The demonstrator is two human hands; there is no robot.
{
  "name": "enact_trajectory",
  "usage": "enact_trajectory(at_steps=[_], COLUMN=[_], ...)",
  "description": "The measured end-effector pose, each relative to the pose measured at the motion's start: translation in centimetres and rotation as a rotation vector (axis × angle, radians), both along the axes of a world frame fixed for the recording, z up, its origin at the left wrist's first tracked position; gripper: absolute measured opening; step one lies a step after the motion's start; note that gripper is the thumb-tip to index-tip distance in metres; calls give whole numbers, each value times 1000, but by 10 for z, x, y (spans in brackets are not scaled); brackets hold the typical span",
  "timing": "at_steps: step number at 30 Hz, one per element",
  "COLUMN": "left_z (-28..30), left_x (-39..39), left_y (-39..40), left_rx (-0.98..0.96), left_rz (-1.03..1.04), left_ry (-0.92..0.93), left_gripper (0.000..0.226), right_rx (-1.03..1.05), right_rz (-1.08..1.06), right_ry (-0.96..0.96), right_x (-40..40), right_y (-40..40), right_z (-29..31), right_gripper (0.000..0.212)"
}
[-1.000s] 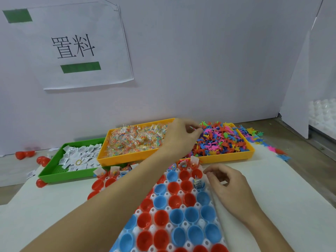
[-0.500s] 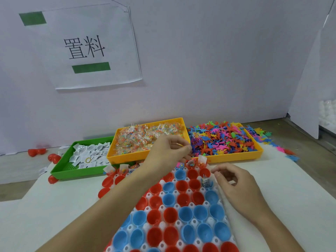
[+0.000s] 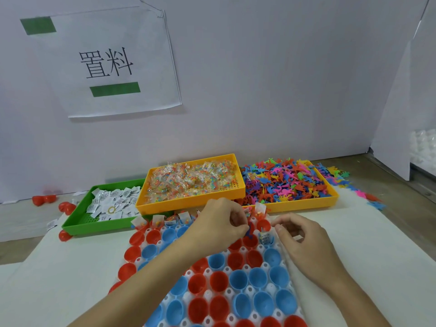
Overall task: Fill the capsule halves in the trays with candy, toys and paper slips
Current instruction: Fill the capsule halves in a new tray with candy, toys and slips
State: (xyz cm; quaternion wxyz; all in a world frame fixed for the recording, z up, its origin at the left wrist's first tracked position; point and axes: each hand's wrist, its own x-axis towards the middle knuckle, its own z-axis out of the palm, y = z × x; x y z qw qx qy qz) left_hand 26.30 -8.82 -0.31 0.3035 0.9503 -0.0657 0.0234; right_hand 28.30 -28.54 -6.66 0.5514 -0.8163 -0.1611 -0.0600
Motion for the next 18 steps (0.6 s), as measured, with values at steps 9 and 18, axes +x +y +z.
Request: enact_trajectory(at_steps=[9,18], left_z=[-9,-12], left_x=[-1,-5], left_y=[-9,-8], left_rx=[71,6], left_rz=[-30,-19], left_ry=[-21,-84], left_gripper=[6,9], right_rx=[-6,3], right_rz=[-10,-21], right_ry=[6,7], right_x=[1,1], right_y=[0,1], right_z=[-2,-5], right_gripper=[21,25])
